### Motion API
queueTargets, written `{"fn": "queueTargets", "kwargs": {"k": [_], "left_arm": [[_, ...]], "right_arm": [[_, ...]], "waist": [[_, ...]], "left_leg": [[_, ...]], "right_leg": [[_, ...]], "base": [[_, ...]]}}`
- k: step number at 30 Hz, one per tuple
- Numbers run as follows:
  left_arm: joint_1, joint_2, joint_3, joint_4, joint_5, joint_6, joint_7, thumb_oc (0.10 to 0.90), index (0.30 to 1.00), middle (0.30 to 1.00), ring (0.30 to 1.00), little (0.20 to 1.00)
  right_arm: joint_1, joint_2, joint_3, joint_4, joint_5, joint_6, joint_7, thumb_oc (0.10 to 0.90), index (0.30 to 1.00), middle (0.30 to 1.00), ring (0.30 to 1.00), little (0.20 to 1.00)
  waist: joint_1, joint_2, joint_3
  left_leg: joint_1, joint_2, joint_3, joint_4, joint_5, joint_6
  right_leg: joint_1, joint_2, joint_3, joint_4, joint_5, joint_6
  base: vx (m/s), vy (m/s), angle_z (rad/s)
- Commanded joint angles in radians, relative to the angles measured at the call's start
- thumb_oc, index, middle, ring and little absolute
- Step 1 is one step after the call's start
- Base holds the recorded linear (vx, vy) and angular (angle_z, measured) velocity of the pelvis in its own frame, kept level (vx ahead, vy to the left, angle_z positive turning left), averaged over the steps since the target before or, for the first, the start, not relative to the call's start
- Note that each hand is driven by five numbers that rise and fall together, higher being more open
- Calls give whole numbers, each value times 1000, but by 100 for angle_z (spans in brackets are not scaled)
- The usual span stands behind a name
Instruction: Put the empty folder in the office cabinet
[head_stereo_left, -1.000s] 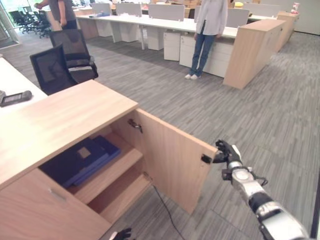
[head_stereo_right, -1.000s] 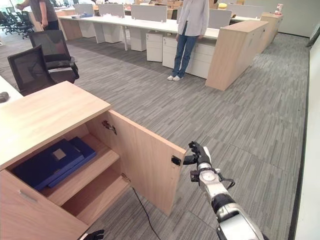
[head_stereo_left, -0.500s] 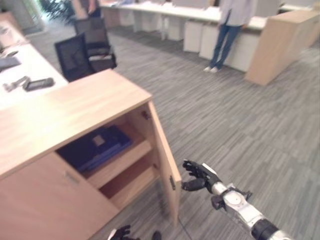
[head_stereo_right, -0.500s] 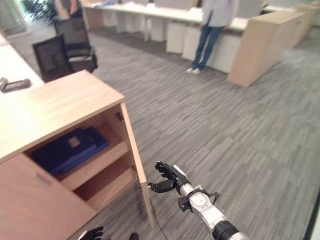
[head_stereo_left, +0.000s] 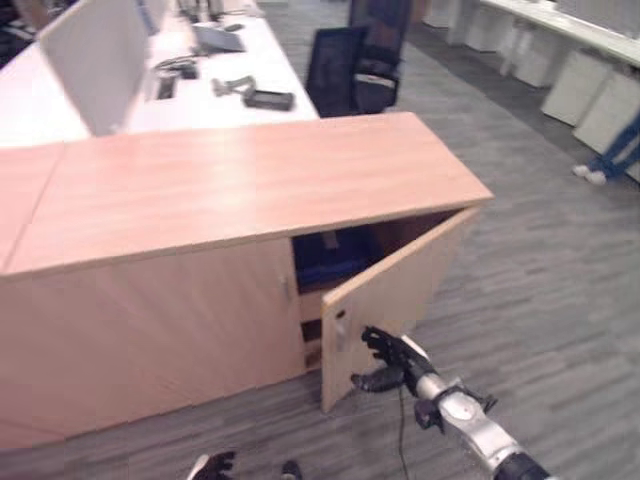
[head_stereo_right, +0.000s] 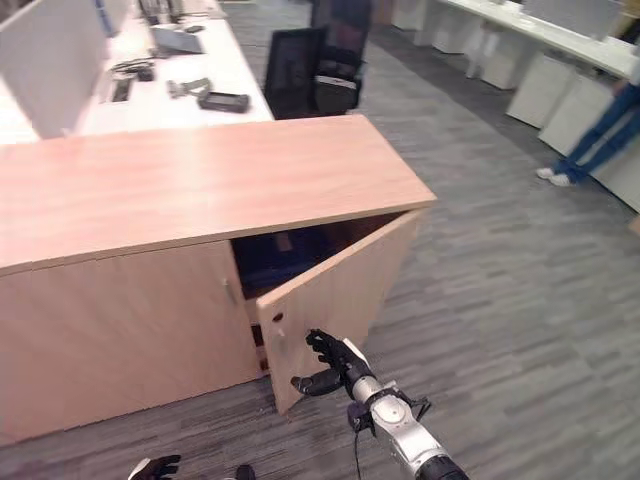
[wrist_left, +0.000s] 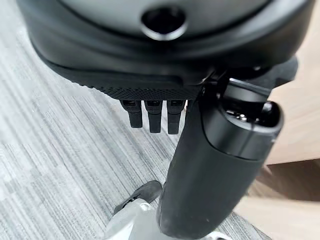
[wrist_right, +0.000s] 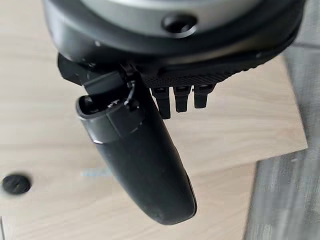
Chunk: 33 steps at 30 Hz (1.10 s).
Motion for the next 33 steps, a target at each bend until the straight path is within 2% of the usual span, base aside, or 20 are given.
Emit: {"fn": "queueTargets", "kwargs": {"k": [1,2,4,6,7,8,9,13,17,23,29,32,33], "left_arm": [[-12,11,-18,14,7,-19,15,800,900,900,900,900],[-15,20,-14,20,-1,-18,22,800,900,900,900,900],[-18,28,-16,23,-10,-21,23,800,900,900,900,900],[-23,41,-29,30,-9,-24,16,800,900,900,900,900],[-25,41,-30,30,-10,-24,16,800,900,900,900,900],[-28,54,-44,39,-2,-23,11,800,900,900,900,900],[-24,60,-53,41,10,-29,7,800,900,900,900,900],[-2,61,-64,63,20,-31,-10,800,900,900,900,900],[15,50,-93,66,26,-31,-23,800,900,900,900,900],[14,48,-127,67,14,-34,-43,800,900,900,900,900],[-1,57,-129,67,0,-36,-51,800,900,900,900,900],[-2,57,-124,68,-4,-40,-53,800,900,900,900,900],[-2,51,-110,68,-20,-43,-56,800,900,900,900,900]], "right_arm": [[-174,74,-79,-31,64,-145,-47,800,900,900,900,900],[-174,80,-138,-8,85,-158,-82,800,900,900,900,900],[-178,58,-208,23,117,-173,-125,800,900,900,900,900],[-198,21,-277,78,134,-188,-170,800,900,900,900,900],[-199,21,-277,79,134,-188,-169,800,900,900,900,900],[-246,-36,-319,143,122,-197,-209,800,900,900,900,900],[-257,-63,-348,171,128,-191,-212,800,900,900,900,900],[-345,-152,-397,307,142,-182,-234,800,900,900,900,900],[-412,-236,-414,423,136,-168,-246,800,900,900,900,900],[-516,-335,-428,627,169,-139,-230,800,900,900,900,900],[-555,-373,-404,717,145,-114,-215,800,900,900,900,900],[-546,-356,-394,700,140,-113,-206,800,900,900,900,900],[-510,-322,-390,655,152,-123,-196,800,900,900,900,900]], "waist": [[25,11,-9],[17,26,-11],[-6,29,-14],[-18,24,-18],[-19,26,-20],[-25,15,-22],[-28,7,-28],[3,-11,-67],[26,-12,-79],[38,-8,-94],[40,-6,-100],[36,-2,-102],[28,5,-98]], "left_leg": [[87,30,0,-38,-58,-50],[101,19,-44,-85,-41,-41],[115,-2,-118,-103,-42,-41],[115,-12,-186,-105,-46,-44],[111,-9,-187,-106,-42,-45],[114,-19,-224,-109,-49,-50],[114,-28,-243,-112,-52,-51],[118,-37,-272,-115,-63,-55],[118,-37,-301,-116,-61,-62],[120,-27,-336,-118,-58,-77],[123,-14,-350,-120,-54,-92],[123,-6,-350,-120,-53,-98],[124,-1,-345,-120,-50,-101]], "right_leg": [[-151,-45,103,142,90,130],[-200,-16,203,193,107,148],[-221,77,348,139,39,133],[-212,142,445,0,-33,104],[-212,145,442,-8,-26,103],[-215,146,493,-118,0,100],[-202,149,516,-158,-1,104],[-129,143,494,-236,27,103],[-87,148,457,-271,18,98],[-51,158,411,-297,5,90],[-29,170,392,-313,-3,81],[-23,176,391,-326,-2,75],[-23,179,394,-332,-1,73]], "base": [[78,271,66],[70,134,57],[127,76,92],[127,-48,109],[132,-102,119],[88,-64,102],[145,-93,107],[102,-66,95],[45,-42,19],[25,-62,16],[11,-64,5],[5,-55,2],[-11,-48,-1]]}}
